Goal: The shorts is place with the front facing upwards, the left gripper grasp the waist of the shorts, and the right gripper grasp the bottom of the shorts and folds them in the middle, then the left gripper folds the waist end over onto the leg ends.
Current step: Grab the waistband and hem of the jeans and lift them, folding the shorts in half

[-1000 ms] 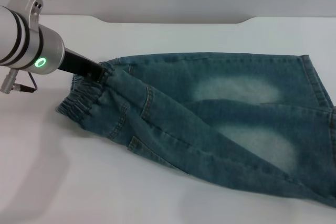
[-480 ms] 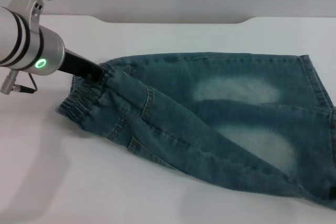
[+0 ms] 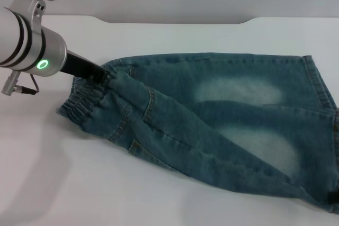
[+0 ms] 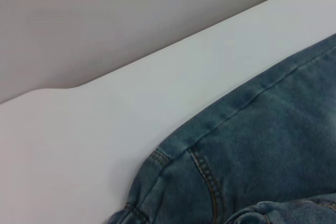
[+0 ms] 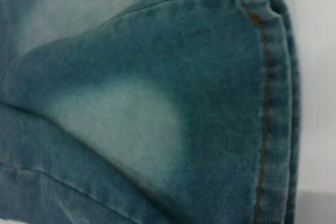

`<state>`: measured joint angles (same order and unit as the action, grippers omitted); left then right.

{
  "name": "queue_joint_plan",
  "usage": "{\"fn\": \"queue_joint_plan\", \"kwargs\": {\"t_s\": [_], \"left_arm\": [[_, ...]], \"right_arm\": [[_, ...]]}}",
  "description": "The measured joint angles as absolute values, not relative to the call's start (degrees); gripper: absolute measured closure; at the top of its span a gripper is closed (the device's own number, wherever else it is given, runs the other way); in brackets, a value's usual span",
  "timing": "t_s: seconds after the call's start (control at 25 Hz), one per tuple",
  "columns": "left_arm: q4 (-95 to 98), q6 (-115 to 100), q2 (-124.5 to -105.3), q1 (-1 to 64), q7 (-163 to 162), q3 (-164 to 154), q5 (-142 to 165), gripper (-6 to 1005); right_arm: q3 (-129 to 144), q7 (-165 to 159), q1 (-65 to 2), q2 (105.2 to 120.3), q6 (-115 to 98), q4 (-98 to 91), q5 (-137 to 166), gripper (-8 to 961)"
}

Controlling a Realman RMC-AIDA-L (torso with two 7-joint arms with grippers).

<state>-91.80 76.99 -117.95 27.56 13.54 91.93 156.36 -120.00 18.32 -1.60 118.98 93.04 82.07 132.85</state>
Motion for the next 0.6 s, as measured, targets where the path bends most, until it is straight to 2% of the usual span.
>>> {"fn": "queue_joint_plan", "kwargs": {"t_s": [0.12, 0.6], "left_arm": [[-91.76, 76.97, -117.95, 27.59, 13.54, 91.93, 156.35, 915], [-91.39, 76.86, -117.95, 27.69, 13.54, 91.94, 156.36, 914]], "right_arm": [[-119.69, 19.11, -1.82, 118.92, 92.97, 82.15, 132.96, 508], [-119.44, 19.93, -1.93, 118.97, 92.94, 82.95, 132.90, 932]]}}
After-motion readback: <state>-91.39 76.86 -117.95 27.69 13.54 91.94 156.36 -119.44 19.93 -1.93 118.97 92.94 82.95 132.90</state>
